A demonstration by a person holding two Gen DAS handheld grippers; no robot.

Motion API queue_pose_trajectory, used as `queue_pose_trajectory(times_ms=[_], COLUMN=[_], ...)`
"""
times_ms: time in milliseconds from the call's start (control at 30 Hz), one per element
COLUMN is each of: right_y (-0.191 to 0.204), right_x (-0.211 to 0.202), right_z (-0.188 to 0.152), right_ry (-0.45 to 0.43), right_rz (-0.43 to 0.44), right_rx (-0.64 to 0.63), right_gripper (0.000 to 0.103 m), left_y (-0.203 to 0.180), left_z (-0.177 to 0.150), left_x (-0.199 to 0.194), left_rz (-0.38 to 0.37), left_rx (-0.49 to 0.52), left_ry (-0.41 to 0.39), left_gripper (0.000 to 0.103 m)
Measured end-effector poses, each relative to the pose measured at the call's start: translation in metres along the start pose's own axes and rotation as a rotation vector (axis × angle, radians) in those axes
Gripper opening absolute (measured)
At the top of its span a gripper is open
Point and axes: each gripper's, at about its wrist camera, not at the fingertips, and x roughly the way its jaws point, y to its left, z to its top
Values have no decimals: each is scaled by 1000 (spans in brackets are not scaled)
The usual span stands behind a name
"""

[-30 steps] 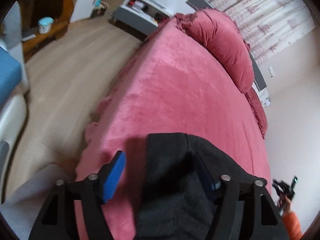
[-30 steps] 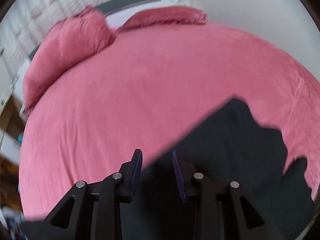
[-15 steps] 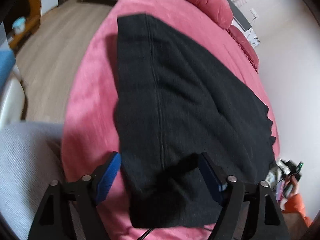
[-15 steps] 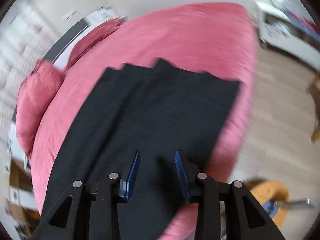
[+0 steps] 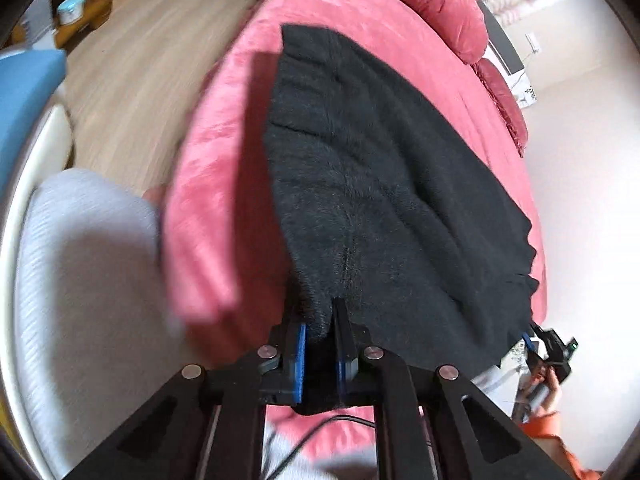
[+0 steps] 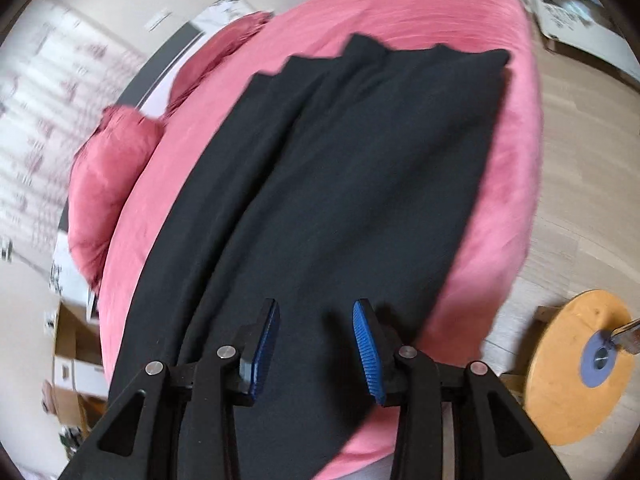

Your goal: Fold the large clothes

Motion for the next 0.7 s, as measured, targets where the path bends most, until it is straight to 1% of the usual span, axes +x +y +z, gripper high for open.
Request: queue_pose_trajectory(times_ms=[33,67,133,167,233,267,333,400,467,500,533,567,600,633,667,700], right_y=[13,31,65,85,125,141,170,189,199,202,202,204,207,208,210,212], right_x=[1,3,8,12,25,30,42,53,64,71,75,80,87,91,94,92], right_z=[-8,-19,-38,-47,-69,-78,-90,-92,-86,-82,-81,-83,-84,-87,-90,-96], right_ry=[3,14,47,75,159,191,235,250,267,277,291,321,364,398,425,449], right_rz=[16,45,75,91,143,169,194,202,210,212,211,202,183,177,185,200], right_rx=[-30,-80,-191,-260,-400,-445,-505,-519,-496,-474,-457,-438,-420,-401,-386,-386], right_gripper=[40,40,40,40,40,40,40,40,40,40,40,40,40,41,41,41], left_y=[1,2,9,13,18,21,21,23,19,16,10,0,-12,-27,-42,-59], left_z=[-3,-9,-14,-20,-22,-20,-10,7,29,36,44,52,59,64,70,71], left_x=[-7,-16,-23,-21,-12,-9,-14,-34,-57,-61,-62,-60,-53,-41,-29,-13], left_rz=[-4,2,14,23,61,63,50,118,183,185,173,154,132,102,76,55], left_rx=[-2,-2,-7,2,10,-9,-31,-15,6,14,28,47,67,98,134,184], left_ry=[4,17,46,70,113,121,96,-4,-136,-169,-201,-227,-234,-222,-206,-189], left_gripper=[10,10,10,10,11,12,14,14,16,18,20,24,27,29,32,32])
